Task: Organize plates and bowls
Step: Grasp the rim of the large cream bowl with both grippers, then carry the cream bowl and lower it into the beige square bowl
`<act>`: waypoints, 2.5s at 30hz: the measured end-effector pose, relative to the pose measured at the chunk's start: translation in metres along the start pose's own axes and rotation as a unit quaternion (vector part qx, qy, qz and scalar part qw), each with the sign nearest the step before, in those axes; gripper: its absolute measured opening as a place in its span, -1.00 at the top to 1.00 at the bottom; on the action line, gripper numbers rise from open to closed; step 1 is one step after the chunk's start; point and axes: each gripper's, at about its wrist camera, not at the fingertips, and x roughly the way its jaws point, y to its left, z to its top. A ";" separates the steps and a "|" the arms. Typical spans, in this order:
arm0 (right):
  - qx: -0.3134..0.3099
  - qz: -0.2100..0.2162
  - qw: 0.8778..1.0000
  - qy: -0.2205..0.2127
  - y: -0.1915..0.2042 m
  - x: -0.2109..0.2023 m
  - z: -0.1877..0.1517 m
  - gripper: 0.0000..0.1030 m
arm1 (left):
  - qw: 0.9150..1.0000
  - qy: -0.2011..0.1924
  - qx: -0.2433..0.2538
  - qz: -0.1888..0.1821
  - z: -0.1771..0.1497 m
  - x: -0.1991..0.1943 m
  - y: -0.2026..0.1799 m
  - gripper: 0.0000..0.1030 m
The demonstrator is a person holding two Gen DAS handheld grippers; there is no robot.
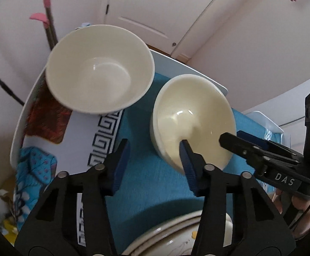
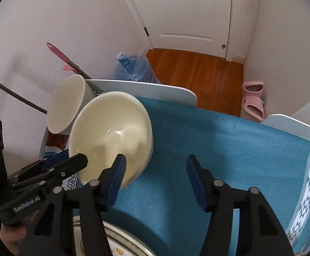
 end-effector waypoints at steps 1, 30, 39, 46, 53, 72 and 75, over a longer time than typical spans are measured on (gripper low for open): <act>0.002 0.002 1.000 0.003 0.000 0.004 0.002 0.12 | 1.000 0.000 0.003 -0.002 0.002 0.003 0.000 0.27; 0.006 0.016 1.000 -0.022 0.002 -0.021 0.004 0.67 | 0.997 -0.014 0.073 0.011 0.007 -0.013 -0.062 0.62; 0.020 0.009 0.997 -0.070 -0.020 -0.099 -0.028 0.67 | 0.993 -0.038 0.111 0.000 -0.020 -0.059 -0.128 0.61; 0.023 0.001 0.995 -0.094 -0.051 -0.158 -0.075 0.67 | 0.989 -0.053 0.135 -0.013 -0.066 -0.088 -0.191 0.61; 0.036 -0.012 0.993 -0.114 -0.102 -0.206 -0.135 0.67 | 0.985 -0.053 0.160 -0.032 -0.123 -0.093 -0.254 0.61; 0.089 -0.025 0.994 -0.059 -0.196 -0.182 -0.236 0.67 | 0.982 0.045 0.186 -0.008 -0.221 -0.009 -0.309 0.61; 0.095 -0.023 0.994 -0.048 -0.203 -0.168 -0.240 0.67 | 0.979 0.055 0.197 0.006 -0.223 0.005 -0.305 0.61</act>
